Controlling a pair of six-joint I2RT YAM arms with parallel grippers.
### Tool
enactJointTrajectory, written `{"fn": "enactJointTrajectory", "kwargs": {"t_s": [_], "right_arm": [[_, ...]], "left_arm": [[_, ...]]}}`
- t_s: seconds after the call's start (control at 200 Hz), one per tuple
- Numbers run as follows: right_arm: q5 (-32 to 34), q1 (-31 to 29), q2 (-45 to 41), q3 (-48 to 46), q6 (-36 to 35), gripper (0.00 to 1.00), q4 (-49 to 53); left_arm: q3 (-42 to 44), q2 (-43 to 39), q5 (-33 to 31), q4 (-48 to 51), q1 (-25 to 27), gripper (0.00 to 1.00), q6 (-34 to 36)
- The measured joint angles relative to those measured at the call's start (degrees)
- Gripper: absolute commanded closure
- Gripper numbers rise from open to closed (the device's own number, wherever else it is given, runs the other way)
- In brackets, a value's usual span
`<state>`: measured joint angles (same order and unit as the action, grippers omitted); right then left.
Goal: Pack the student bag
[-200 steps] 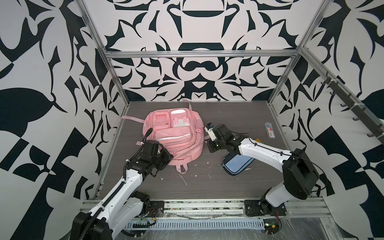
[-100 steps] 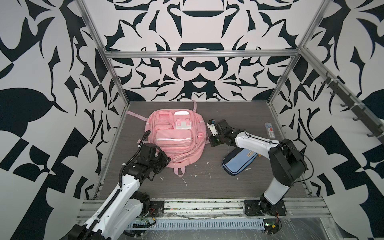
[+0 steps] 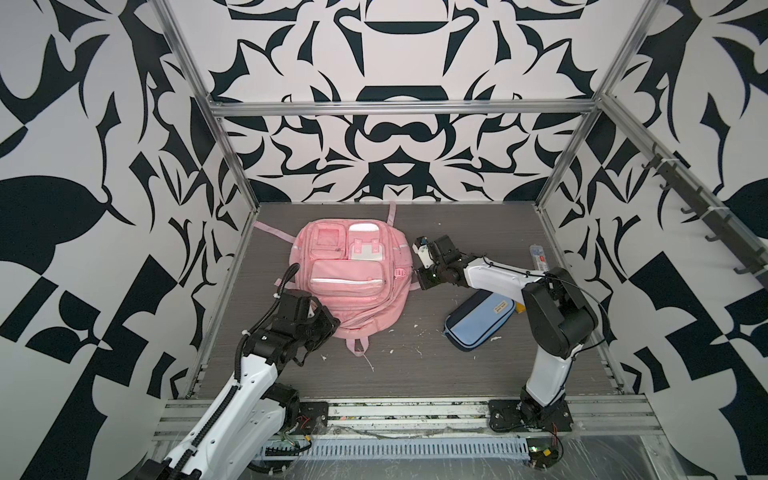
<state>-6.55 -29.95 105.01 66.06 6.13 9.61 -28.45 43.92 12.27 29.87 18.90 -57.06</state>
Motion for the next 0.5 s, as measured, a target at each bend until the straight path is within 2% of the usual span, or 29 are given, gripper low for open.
{"fn": "enactJointTrajectory", "kwargs": {"t_s": [0.07, 0.1, 0.155, 0.21, 0.295, 0.5], "right_arm": [[-0.72, 0.37, -1.77, -2.62, -1.05, 0.82, -1.70], [-0.90, 0.63, -2.95, -4.02, -1.62, 0.78, -1.97], [-1.36, 0.79, -5.68, -6.67, -2.40, 0.61, -2.25], [-2.01, 1.03, -8.52, -8.70, -2.78, 0.49, -1.86], [-3.10, 1.05, -12.87, -10.25, -4.83, 0.40, -0.74], [-4.61, 0.55, -20.24, -10.36, -7.98, 0.33, 2.73]], "left_arm": [[-0.09, 1.05, 0.48, 0.50, -0.07, 0.59, 1.53], [-0.22, 1.42, 0.74, 1.25, -0.11, 0.53, 2.32], [-0.63, 1.99, 1.18, 2.62, -0.13, 0.45, 4.00], [-1.42, 2.12, 1.68, 3.91, -0.15, 0.43, 5.84], [-3.58, 1.95, 1.75, 6.49, -0.15, 0.43, 8.63], [-11.69, 2.16, 2.43, 9.62, -0.13, 0.42, 18.78]]}}
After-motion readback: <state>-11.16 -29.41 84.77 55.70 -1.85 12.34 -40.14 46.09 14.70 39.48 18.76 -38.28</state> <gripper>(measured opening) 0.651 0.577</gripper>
